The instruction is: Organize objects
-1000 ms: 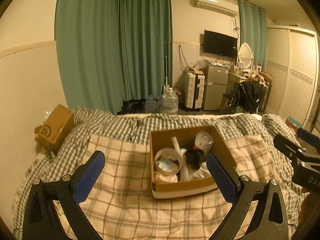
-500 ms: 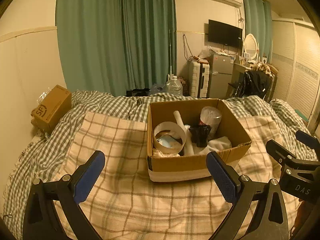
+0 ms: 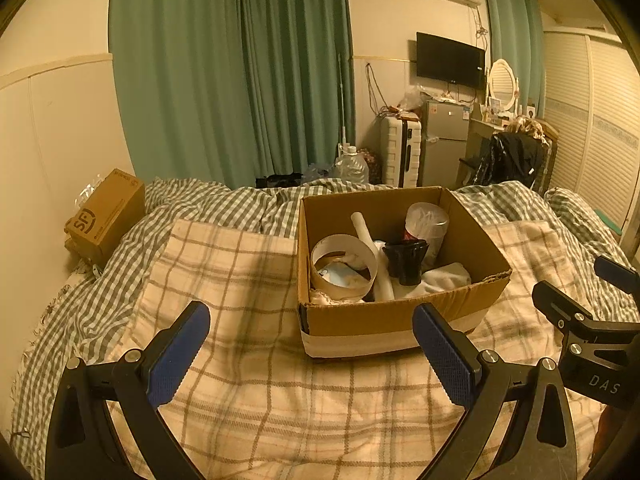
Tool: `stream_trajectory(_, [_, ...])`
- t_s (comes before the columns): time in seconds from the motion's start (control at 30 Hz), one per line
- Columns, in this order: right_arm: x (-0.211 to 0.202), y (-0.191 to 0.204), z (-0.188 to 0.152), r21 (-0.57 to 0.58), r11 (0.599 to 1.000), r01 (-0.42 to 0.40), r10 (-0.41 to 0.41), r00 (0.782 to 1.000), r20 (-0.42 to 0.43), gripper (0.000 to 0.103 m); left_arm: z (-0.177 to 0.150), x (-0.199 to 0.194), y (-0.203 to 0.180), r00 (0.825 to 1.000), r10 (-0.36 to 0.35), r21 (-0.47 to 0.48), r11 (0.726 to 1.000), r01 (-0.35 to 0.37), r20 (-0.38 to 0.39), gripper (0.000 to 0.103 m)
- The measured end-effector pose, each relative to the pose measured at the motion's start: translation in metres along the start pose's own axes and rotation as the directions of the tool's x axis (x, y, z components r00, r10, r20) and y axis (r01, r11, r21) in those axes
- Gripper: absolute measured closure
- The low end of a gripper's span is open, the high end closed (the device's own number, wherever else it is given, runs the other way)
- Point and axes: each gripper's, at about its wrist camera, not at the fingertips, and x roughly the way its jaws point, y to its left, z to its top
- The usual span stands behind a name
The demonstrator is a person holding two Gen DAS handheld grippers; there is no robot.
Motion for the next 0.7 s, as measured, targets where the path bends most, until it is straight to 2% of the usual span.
stream_trajectory(0.7, [0.0042,0.0005,-0.0032,0.004,1.0,-0.002,0.002,1.0,-0.008,0.0,-0.0019,0.0054,0.0031,1.0,0.002,-0.003,1.0,-0.002,-0.023,0.0])
